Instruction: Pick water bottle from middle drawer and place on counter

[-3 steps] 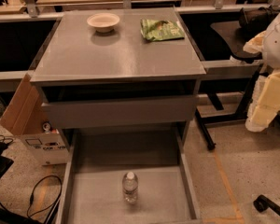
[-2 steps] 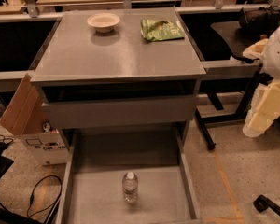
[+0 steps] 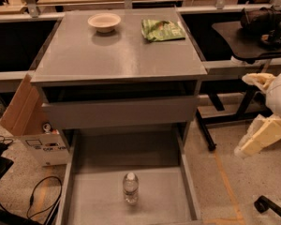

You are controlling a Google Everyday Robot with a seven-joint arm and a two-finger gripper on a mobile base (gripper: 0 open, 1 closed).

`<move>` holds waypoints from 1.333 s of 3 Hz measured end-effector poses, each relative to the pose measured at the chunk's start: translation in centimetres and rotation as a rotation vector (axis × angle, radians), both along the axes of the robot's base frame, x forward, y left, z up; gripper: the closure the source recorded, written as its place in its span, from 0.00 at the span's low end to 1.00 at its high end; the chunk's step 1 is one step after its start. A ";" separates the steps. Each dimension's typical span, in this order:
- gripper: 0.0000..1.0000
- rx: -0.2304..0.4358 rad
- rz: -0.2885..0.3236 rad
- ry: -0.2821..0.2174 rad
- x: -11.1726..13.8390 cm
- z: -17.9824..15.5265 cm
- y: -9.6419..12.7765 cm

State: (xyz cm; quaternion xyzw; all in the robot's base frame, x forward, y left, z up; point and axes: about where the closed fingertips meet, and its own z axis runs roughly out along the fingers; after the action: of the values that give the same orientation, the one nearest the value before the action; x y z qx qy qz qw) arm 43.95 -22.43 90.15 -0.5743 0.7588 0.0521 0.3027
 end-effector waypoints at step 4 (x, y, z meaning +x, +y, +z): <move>0.00 0.195 0.031 -0.002 0.9 -7.5 2.6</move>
Offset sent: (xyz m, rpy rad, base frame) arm -0.0043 -0.0019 -0.0216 0.0792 -0.0029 -0.0115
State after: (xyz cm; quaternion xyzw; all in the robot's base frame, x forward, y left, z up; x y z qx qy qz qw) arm 44.85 -19.87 82.68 -0.5538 0.7409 0.1296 0.3573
